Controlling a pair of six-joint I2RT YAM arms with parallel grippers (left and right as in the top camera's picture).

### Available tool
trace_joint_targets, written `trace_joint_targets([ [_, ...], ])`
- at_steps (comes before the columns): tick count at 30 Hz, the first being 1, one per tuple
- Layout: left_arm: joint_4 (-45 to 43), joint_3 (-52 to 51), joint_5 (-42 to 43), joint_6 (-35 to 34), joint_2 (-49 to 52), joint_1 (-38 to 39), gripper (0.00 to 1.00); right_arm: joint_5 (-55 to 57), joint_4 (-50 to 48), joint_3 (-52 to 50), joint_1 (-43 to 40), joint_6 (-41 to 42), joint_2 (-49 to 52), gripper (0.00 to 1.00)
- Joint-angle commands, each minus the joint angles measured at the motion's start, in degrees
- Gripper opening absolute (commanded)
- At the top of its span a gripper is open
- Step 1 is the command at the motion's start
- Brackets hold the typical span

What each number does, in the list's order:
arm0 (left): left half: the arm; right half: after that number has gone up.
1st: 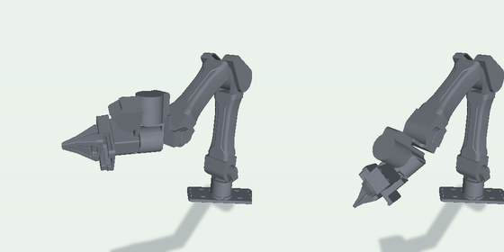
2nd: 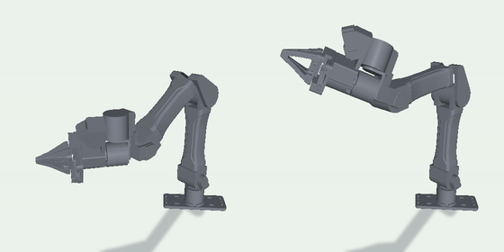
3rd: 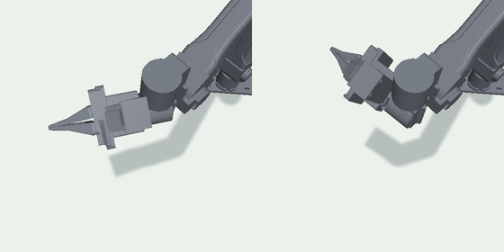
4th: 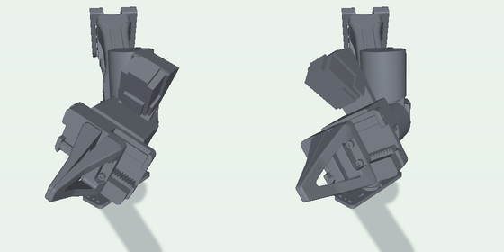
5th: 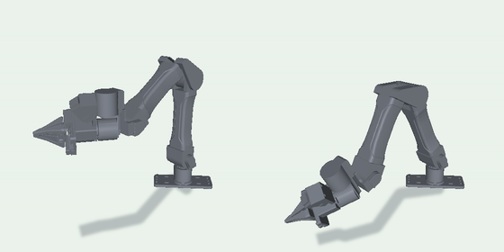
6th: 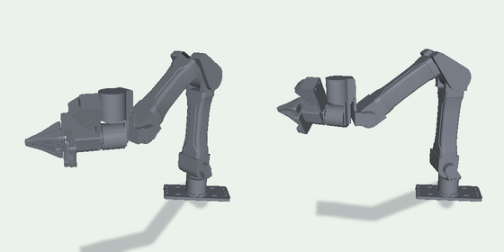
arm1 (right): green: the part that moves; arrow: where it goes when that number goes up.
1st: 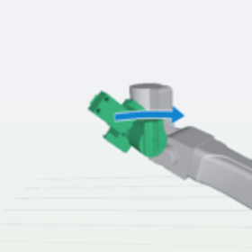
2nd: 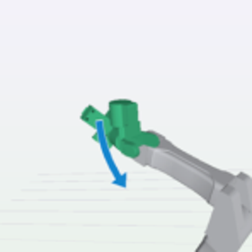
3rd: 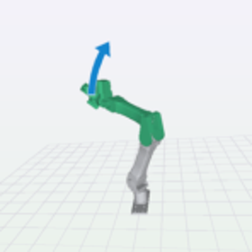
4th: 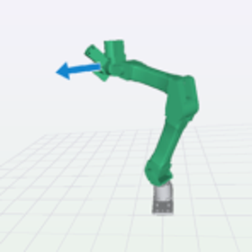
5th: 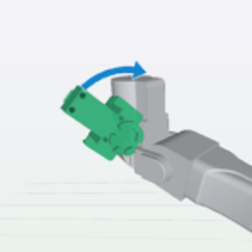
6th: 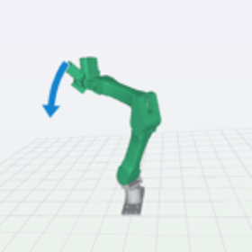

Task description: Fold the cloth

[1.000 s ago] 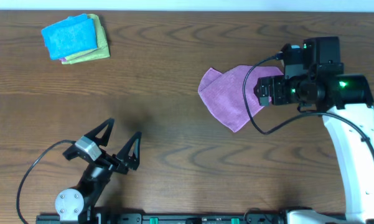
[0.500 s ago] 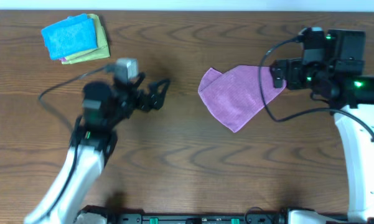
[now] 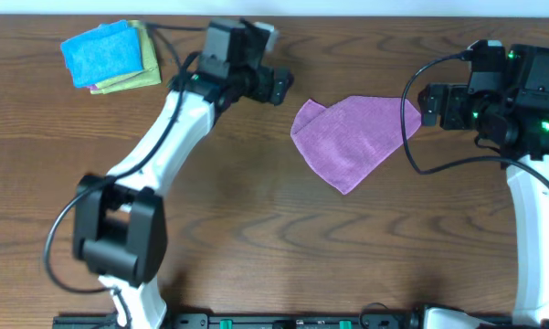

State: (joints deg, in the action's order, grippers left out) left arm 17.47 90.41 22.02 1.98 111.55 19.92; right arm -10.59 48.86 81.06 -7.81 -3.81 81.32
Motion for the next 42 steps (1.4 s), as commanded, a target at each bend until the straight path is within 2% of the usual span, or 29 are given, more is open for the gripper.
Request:
trace_joint_targets([
  [1,2.23,6.08,-1.70,5.70,4.98,0.55,0.95,-0.37,0.44,1.03,-0.37,-0.52,-1.18,0.99],
  [7,5.42,13.00,-2.38,9.31,10.99,1.18,0.95,-0.37,0.66,1.01,-0.37,-0.50,-1.18,0.99],
  [12,4.76,13.33,-2.34,9.42,12.61,1.49,0.96,-0.37,0.63,0.92,-0.37,-0.50,-1.18,0.99],
  [24,8.98,13.33,-1.77,9.42,13.81,8.07,1.00,0.31,2.01,0.90,-0.39,-2.73,-1.18,0.99],
  [29,11.89,13.31,-5.16,9.66,14.40,10.19,1.00,1.55,3.02,0.90,-0.42,-3.15,-1.18,0.99],
  [33,12.26,13.31,-6.38,9.60,15.58,10.84,0.74,1.53,3.02,0.90,-0.42,-3.13,-1.16,0.97],
  [35,11.85,13.31,-7.41,8.66,16.09,10.84,0.52,1.55,3.04,0.90,-0.42,-3.13,-1.18,0.97],
  [39,10.82,13.31,-8.85,5.64,16.35,10.84,0.18,1.53,3.21,0.81,-0.42,-3.13,-1.18,0.97],
  [41,10.75,13.31,-8.61,3.45,16.35,10.86,0.08,1.53,3.21,0.63,-0.42,-3.15,-1.18,0.97],
  [42,10.58,13.31,-7.98,1.75,16.35,10.86,0.06,1.53,3.19,0.55,-0.42,-3.13,-1.18,0.97],
])
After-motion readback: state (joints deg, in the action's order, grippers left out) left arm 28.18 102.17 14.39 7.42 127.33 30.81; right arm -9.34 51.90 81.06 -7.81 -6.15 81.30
